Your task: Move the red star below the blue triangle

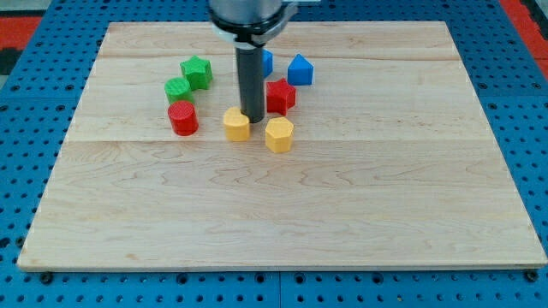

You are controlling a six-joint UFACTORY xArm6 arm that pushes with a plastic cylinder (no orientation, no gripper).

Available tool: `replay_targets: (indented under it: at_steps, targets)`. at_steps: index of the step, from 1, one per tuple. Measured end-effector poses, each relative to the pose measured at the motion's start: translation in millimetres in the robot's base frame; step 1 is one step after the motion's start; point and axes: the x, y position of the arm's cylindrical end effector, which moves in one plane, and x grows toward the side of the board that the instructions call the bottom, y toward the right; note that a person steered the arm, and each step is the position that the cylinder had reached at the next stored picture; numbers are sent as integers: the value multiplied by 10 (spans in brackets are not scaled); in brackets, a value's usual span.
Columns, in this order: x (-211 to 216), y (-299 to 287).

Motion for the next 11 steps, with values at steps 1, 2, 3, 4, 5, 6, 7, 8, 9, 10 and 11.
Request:
replay_targets:
  at_steps: [1, 2, 3, 4, 5, 6, 7, 8, 9, 10, 11]
  targets:
    - [-174, 36]
    - [-325, 47]
    - [-406, 77]
    - [-410, 272]
    - [-319, 369]
    - [-171, 556]
    - [-52, 645]
    - [204, 1043]
    - [677, 1104]
    - [851, 700]
    - [747, 473]
